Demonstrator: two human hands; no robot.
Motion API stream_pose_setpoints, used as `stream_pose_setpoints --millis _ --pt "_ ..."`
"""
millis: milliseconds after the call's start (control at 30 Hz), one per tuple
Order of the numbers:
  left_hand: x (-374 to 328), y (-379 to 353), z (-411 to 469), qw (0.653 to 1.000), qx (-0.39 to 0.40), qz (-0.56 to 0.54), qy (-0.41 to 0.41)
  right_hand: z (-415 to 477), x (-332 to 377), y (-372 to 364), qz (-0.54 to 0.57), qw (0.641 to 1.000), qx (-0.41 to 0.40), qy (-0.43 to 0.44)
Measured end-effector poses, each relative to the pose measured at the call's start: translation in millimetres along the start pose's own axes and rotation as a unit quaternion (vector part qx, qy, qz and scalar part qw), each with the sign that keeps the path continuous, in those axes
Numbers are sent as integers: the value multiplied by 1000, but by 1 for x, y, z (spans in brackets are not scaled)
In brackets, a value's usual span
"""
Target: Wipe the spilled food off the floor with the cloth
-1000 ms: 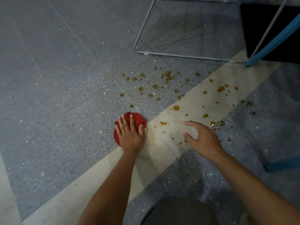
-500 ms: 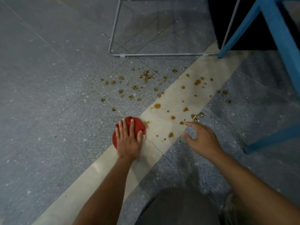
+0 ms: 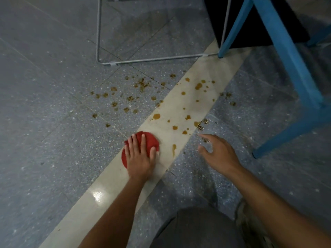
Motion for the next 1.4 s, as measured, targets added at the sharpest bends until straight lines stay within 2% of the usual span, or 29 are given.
stream_pose_setpoints --millis 67,100,167,267,333,400,433,533,567,600,633,700,767,833,900,967,1033,1100,1167,1233,1300,1333,1400 --pt "-46 -6 10 998 -11 -21 52 -3 -5 -4 -6 1000 1 -7" --pt "-65 -11 4 999 -9 -34 29 -5 -6 -5 -9 1000 -1 -9" --pt "-84 -24 -25 996 8 -43 -84 -8 -7 -5 -10 1000 -9 -12" --pt "-58 -30 -78 961 50 -35 -271 -11 -12 0 -8 1000 -7 -14" --pt "-19 -24 -85 943 68 -23 -324 -13 -17 6 -3 1000 -12 -17" --pt "8 -13 -71 955 57 -6 -291 -14 -20 7 0 1000 -9 -18" --pt "8 -10 -61 971 48 -2 -236 -16 -21 6 -2 1000 -5 -20" --pt "-42 -7 -35 999 23 -5 -37 -22 -20 -4 -17 999 16 -24" --pt "-66 -10 -32 999 23 -18 -11 -23 -20 -7 -21 999 18 -21" --pt "-86 -14 -32 999 28 -33 -21 -22 -19 -8 -23 999 15 -19" --pt "-102 -19 -38 997 34 -43 -62 -21 -17 -7 -23 1000 10 -18" --pt "-107 -29 -64 978 49 -42 -200 -20 -15 -2 -20 1000 -1 -19" --pt "-82 -33 -92 940 66 -42 -333 -19 -19 4 -20 1000 -6 -15" --pt "-41 -29 -105 916 71 -35 -393 -19 -27 14 -23 1000 -11 -15" --pt "-4 -18 -93 934 73 -28 -349 -22 -35 21 -26 999 -17 -22" --pt "2 -12 -65 970 60 -22 -234 -24 -42 25 -29 999 -21 -29" --pt "-28 -8 -38 994 34 -20 -100 -26 -46 20 -35 999 -19 -27" --pt "-75 -11 -29 998 28 -41 -37 -29 -50 12 -33 999 -17 -27" --pt "-108 -20 -45 994 35 -60 -85 -31 -45 5 -15 999 -16 -32" --pt "-113 -31 -84 974 44 -50 -216 -30 -37 0 -4 999 -8 -34" --pt "-87 -34 -118 941 45 -40 -332 -27 -33 -3 2 1000 -2 -25" --pt "-66 -31 -130 930 41 -25 -365 -25 -32 -1 2 1000 -2 -22" --pt "-23 -21 -138 930 61 -23 -362 -21 -29 2 2 1000 0 -21"
Point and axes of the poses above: each hand's wrist, its own z-axis towards the middle knuckle, its own y-axis out of the back of the hand, x = y × z, the point moved 2 cm from there along z, towards the middle knuckle, and after that the axes turned 10 degrees about -x, right-handed, at the moved point
